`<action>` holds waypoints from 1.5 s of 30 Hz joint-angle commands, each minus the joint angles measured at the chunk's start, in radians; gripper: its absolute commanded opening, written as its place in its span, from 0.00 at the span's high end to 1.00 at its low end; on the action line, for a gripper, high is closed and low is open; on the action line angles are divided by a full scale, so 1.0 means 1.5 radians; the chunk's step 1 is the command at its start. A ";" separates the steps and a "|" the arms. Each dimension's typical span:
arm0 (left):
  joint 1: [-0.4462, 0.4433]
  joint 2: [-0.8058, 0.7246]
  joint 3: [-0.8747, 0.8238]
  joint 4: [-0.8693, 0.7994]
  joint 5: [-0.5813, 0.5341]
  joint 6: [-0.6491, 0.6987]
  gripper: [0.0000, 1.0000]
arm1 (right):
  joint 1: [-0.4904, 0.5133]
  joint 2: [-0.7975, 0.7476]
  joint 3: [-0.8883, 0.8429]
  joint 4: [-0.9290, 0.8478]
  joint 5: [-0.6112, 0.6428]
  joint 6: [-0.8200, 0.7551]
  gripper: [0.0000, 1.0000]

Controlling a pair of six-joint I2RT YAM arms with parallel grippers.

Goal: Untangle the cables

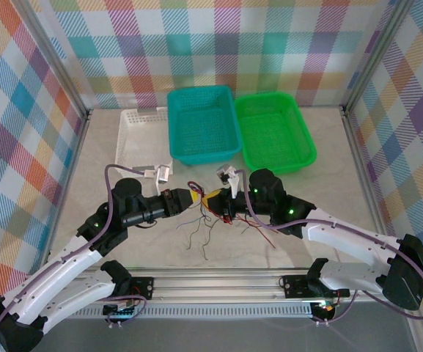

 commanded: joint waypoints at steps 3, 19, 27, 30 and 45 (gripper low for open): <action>-0.009 0.000 -0.010 0.035 0.024 0.015 0.81 | -0.002 0.011 0.032 0.008 -0.002 -0.005 1.00; -0.006 -0.012 0.139 -0.282 -0.187 0.147 1.00 | -0.116 -0.079 0.000 -0.097 0.049 0.028 1.00; 0.013 0.033 0.249 -0.416 -0.261 0.220 1.00 | -0.231 -0.137 -0.001 -0.191 0.070 0.062 1.00; 0.027 0.040 0.296 -0.463 -0.293 0.252 1.00 | -0.288 -0.161 -0.001 -0.231 0.081 0.084 1.00; 0.170 0.096 0.436 -0.546 -0.333 0.334 1.00 | -0.460 -0.186 0.014 -0.362 0.098 0.117 1.00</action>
